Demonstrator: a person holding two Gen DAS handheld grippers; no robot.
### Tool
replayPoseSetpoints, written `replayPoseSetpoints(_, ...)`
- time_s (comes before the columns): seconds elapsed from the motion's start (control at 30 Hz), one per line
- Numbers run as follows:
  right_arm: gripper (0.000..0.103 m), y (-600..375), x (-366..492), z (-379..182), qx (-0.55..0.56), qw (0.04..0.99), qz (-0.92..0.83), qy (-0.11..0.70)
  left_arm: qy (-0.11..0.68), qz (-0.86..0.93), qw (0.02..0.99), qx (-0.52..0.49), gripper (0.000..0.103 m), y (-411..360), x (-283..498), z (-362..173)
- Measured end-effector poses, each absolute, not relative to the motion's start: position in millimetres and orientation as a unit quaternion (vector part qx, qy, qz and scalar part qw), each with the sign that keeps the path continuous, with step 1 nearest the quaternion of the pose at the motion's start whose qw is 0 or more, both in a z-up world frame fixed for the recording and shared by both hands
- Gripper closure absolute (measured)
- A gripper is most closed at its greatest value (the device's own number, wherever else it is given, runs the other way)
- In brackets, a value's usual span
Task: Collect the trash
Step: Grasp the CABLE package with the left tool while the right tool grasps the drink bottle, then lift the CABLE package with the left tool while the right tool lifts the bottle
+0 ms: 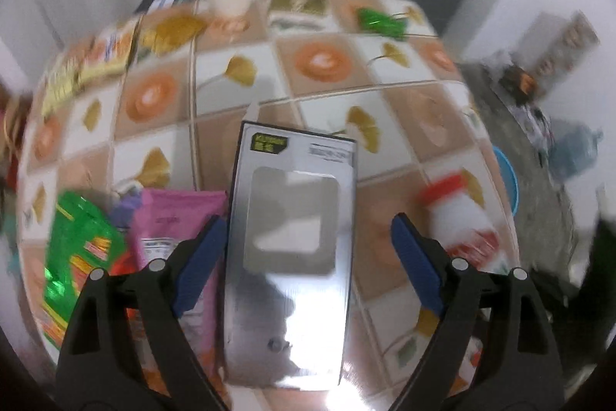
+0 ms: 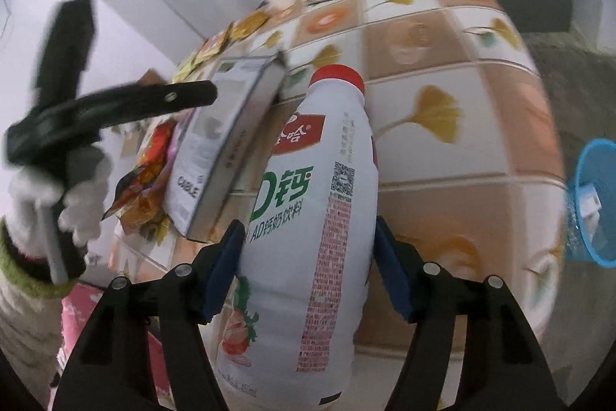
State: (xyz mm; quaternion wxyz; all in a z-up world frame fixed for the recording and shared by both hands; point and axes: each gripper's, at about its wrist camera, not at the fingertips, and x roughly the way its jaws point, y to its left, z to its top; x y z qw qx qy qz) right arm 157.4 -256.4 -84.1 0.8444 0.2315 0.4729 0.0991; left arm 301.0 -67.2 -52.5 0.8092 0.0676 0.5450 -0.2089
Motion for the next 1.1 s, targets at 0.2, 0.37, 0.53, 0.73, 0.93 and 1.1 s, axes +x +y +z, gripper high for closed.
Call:
replayPoseSetpoints(0.2, 0.038, -281, 136, -88, 0.26, 0.847, 0.093, 0.454, 0.55, -0.186, 0.808, 0.103, 0.02, -91, 308, -67)
replayPoseSetpoints(0.37, 0.039, -289, 121, -86, 0.259, 0.853, 0.084, 0.445, 0.566, -0.215, 0.791, 0.094, 0.02, -112, 297, -66)
replayPoseSetpoints(0.53, 0.039, -297, 111, -87, 0.269, 0.854, 0.078, 0.439, 0.558, -0.264, 0.781, 0.091, 0.02, -130, 258, -56)
replayPoseSetpoints(0.73, 0.039, -303, 109, -89, 0.278, 0.853, 0.078, 0.435, 0.5, -0.287, 0.805, 0.14, 0.019, -136, 204, -48)
replayPoseSetpoints(0.93, 0.039, -303, 108, -90, 0.279, 0.854, 0.076, 0.433, 0.476, -0.28, 0.81, 0.199, 0.018, -136, 183, -59)
replayPoseSetpoints(1.1, 0.039, -302, 108, -89, 0.28, 0.853, 0.073, 0.434, 0.469, -0.278, 0.81, 0.216, 0.018, -139, 189, -64)
